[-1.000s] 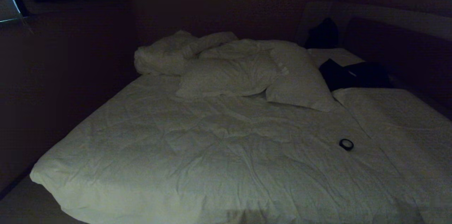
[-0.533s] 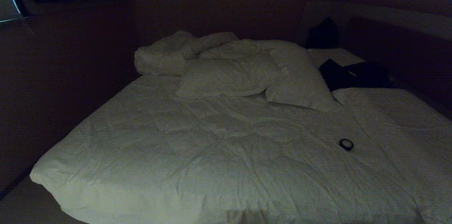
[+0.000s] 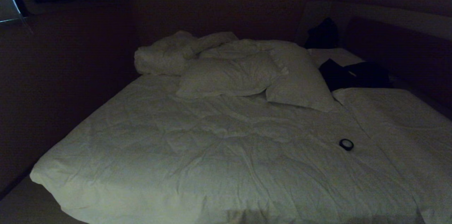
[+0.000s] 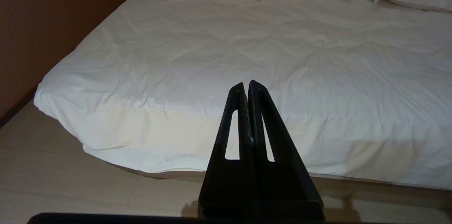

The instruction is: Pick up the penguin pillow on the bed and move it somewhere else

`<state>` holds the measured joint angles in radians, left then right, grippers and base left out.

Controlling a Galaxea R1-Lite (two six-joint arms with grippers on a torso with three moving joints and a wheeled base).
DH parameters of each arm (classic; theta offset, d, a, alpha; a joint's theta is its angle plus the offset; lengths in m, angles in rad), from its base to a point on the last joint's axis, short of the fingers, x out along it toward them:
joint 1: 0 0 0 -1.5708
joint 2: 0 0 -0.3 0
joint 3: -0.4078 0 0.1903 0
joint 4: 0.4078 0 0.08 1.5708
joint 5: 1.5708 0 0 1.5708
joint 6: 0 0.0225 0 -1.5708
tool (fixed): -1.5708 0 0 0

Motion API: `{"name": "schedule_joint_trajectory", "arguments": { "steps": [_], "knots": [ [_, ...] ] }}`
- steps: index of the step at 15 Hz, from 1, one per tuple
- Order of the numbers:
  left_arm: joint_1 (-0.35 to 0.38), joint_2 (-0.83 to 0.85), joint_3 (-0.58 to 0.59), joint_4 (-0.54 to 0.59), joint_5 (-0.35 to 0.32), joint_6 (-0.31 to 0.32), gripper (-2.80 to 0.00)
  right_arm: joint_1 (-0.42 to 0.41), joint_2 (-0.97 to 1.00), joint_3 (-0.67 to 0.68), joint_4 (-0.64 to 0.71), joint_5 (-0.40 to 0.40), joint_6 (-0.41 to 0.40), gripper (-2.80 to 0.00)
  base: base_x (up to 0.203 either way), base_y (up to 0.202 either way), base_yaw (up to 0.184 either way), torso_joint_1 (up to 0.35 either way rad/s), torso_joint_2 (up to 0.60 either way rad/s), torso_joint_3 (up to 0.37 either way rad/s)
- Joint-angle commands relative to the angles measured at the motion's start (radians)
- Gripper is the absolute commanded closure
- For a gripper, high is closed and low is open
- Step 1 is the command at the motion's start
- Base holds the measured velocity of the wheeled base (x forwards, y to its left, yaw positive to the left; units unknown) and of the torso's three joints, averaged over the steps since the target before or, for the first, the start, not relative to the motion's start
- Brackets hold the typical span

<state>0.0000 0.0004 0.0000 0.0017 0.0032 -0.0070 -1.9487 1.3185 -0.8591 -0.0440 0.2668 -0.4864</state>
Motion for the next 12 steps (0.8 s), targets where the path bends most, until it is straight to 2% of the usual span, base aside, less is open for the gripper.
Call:
{"name": "schedule_joint_trajectory", "arguments": {
  "steps": [1, 3, 6, 8, 12],
  "knots": [
    [-0.001, 0.0, 0.002, 0.0, 0.0, 0.0, 0.0, -0.112, 0.064, -0.001, -0.003, 0.119, -0.185, 0.0, 0.0, 0.0, 0.0, 0.0, 0.0, 0.0],
    [0.0, 0.0, 0.002, 0.0, 0.0, -0.001, 0.0, -0.216, 0.091, -0.027, 0.001, 0.226, -0.277, 0.0, 0.0, 0.0, 0.0, 0.0, 0.0, 0.0],
    [0.0, 0.0, 0.002, 0.0, 0.0, 0.001, 0.0, -0.336, 0.133, -0.103, -0.003, 0.339, -0.318, 0.0, 0.0, 0.0, 0.0, 0.0, 0.0, 0.0],
    [-0.001, 0.0, 0.002, 0.0, 0.0, 0.0, 0.0, -0.407, 0.181, -0.144, -0.005, 0.375, -0.344, 0.0, 0.0, 0.0, 0.0, 0.0, 0.0, 0.0],
    [-0.001, 0.0, 0.002, 0.0, 0.0, -0.001, 0.0, -0.502, 0.285, -0.188, -0.008, 0.383, -0.414, 0.0, 0.0, 0.0, 0.0, 0.0, 0.0, 0.0]
  ]
}}
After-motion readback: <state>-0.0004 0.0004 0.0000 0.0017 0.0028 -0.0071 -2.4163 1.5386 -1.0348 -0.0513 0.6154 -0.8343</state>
